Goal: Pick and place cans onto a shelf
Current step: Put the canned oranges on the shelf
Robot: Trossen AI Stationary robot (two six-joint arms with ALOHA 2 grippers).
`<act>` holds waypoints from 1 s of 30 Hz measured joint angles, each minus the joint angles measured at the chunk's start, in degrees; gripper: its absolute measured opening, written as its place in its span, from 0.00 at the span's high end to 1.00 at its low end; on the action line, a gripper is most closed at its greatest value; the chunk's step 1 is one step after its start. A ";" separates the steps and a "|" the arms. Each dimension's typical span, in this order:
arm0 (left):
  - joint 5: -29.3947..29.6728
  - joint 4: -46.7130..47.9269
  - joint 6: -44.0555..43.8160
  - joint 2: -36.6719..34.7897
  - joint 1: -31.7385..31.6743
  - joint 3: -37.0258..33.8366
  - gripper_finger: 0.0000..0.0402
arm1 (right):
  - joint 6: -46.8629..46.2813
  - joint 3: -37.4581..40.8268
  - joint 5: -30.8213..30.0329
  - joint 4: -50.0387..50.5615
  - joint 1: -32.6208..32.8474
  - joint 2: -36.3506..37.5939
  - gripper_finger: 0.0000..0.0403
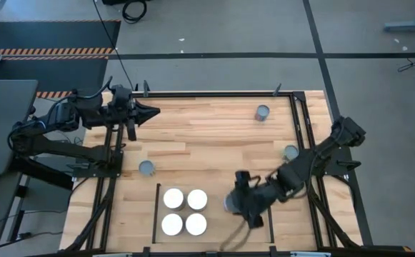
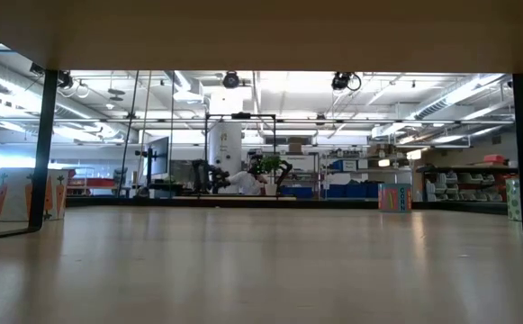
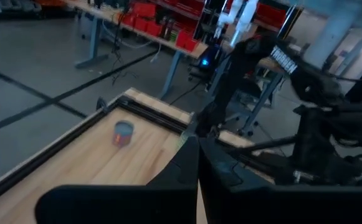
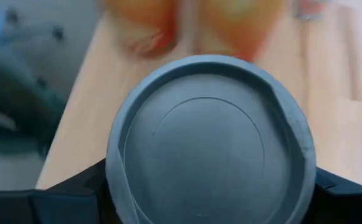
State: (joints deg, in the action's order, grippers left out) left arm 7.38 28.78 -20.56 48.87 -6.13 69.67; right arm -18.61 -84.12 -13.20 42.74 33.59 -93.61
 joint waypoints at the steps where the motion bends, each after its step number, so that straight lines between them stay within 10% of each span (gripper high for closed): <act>1: -0.02 0.82 -0.02 -0.26 0.00 -0.02 0.98 | 2.77 0.00 1.08 -0.21 0.46 -0.31 0.28; 15: -0.17 3.74 0.15 -1.36 0.00 0.00 0.98 | 28.24 -0.09 11.26 0.17 -9.54 -3.94 0.27; 30: 0.07 3.63 1.42 -1.27 -0.02 0.00 0.98 | 33.38 -0.02 11.68 -3.33 -8.85 -5.53 0.17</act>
State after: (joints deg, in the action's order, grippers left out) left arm 7.44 32.40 -19.14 47.59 -6.15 69.67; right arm 14.76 -84.14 -1.52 39.41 24.74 -99.13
